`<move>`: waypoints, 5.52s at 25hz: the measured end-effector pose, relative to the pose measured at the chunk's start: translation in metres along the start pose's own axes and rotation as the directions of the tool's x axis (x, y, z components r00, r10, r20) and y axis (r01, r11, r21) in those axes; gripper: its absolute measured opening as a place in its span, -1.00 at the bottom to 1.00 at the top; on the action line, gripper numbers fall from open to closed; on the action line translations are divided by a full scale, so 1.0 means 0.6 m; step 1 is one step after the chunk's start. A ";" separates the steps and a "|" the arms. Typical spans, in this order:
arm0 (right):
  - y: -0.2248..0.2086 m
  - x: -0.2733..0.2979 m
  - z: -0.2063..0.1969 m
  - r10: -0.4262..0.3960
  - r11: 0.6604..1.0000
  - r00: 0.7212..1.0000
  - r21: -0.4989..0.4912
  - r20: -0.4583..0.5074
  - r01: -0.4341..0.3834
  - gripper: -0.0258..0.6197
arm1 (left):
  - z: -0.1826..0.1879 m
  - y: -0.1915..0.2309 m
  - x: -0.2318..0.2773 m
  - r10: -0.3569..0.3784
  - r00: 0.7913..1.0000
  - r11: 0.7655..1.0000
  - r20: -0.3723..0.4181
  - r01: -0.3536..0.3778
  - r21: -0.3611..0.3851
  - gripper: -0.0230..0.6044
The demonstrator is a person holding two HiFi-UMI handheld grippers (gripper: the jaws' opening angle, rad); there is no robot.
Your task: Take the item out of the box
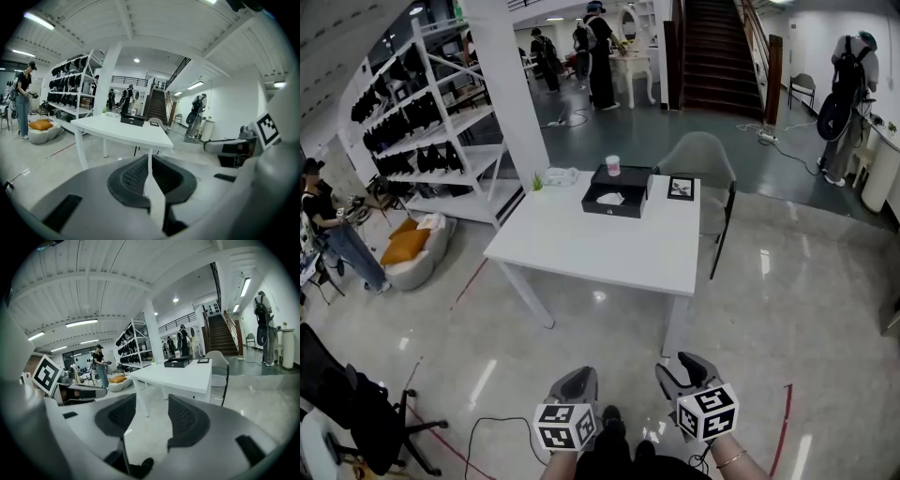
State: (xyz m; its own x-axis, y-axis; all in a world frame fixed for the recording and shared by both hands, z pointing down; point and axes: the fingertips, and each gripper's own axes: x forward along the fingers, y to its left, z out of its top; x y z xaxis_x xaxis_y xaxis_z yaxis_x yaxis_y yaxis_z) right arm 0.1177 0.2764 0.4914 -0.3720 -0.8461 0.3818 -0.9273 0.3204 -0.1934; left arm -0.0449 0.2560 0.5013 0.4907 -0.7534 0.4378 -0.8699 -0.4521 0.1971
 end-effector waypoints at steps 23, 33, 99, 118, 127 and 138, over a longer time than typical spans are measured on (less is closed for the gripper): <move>-0.097 0.328 0.151 -0.065 0.997 0.998 0.029 -0.010 0.065 -0.26 | 0.171 0.209 0.292 -0.051 0.999 0.999 -0.016 0.051 -0.017 -0.84; -0.122 0.452 0.225 -0.125 0.992 0.992 0.035 -0.004 0.125 -0.26 | 0.245 0.299 0.396 -0.097 0.995 0.995 -0.024 0.097 -0.018 -0.84; -0.337 0.991 0.449 -0.011 0.993 0.992 -0.118 -0.125 -0.003 -0.16 | 0.378 0.516 0.670 0.096 0.993 0.984 -0.062 -0.104 -0.142 -0.84; -0.368 1.074 0.387 -0.012 0.990 0.953 -0.138 -0.301 -0.031 0.04 | 0.363 0.533 0.687 0.122 0.988 0.975 -0.099 -0.138 -0.175 -0.84; -0.381 1.093 0.359 -0.061 0.990 0.907 -0.144 -0.417 0.000 0.07 | 0.354 0.541 0.684 0.131 0.986 0.970 -0.107 -0.150 -0.189 -0.84; -0.403 1.098 0.341 -0.162 0.981 0.833 -0.181 -0.528 0.076 -0.11 | 0.354 0.541 0.686 0.124 0.987 0.969 -0.105 -0.143 -0.203 -0.84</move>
State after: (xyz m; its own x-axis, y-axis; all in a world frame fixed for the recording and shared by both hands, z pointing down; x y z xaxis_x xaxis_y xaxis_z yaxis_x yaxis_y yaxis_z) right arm 0.1055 -0.4458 0.6046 -0.1816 -0.5320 0.8270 -0.9449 0.3272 0.0031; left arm -0.1146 -0.3024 0.5591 0.3716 -0.7493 0.5482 -0.9228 -0.2333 0.3067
